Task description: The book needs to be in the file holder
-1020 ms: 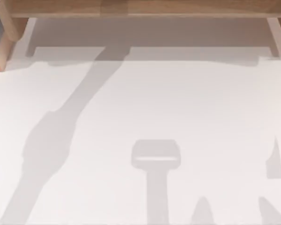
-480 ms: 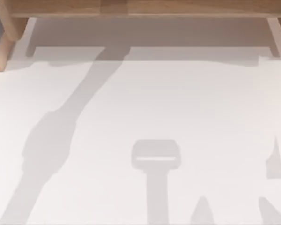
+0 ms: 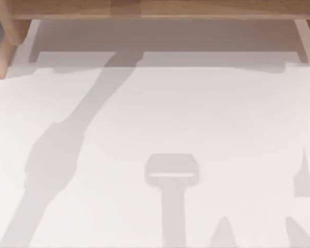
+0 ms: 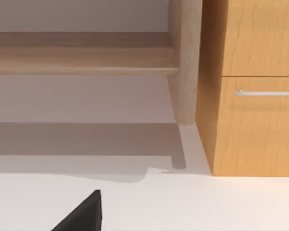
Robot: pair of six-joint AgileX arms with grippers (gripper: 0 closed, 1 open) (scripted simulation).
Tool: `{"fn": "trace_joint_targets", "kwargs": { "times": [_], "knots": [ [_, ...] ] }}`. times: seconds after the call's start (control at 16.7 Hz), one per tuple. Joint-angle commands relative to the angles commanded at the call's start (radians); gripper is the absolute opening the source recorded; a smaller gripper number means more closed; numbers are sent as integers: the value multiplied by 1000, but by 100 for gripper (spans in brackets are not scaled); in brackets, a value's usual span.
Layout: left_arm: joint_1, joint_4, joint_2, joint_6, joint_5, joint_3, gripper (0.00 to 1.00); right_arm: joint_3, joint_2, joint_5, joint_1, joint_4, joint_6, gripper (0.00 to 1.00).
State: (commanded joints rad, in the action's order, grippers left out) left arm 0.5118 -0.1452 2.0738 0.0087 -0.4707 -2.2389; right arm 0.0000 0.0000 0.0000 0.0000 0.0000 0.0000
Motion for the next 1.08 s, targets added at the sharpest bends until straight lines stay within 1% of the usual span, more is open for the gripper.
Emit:
{"fn": "trace_joint_targets", "kwargs": {
  "times": [0.54, 0.9, 1.08],
  "knots": [
    [3, -2, 1, 2, 0, -4, 0, 0, 0, 0, 0, 0, 0, 100],
    [4, -86, 41, 1, -1, -128, 0, 0, 0, 0, 0, 0, 0, 100],
    [4, -92, 44, 1, -1, -136, 0, 0, 0, 0, 0, 0, 0, 100]
  ]
}}
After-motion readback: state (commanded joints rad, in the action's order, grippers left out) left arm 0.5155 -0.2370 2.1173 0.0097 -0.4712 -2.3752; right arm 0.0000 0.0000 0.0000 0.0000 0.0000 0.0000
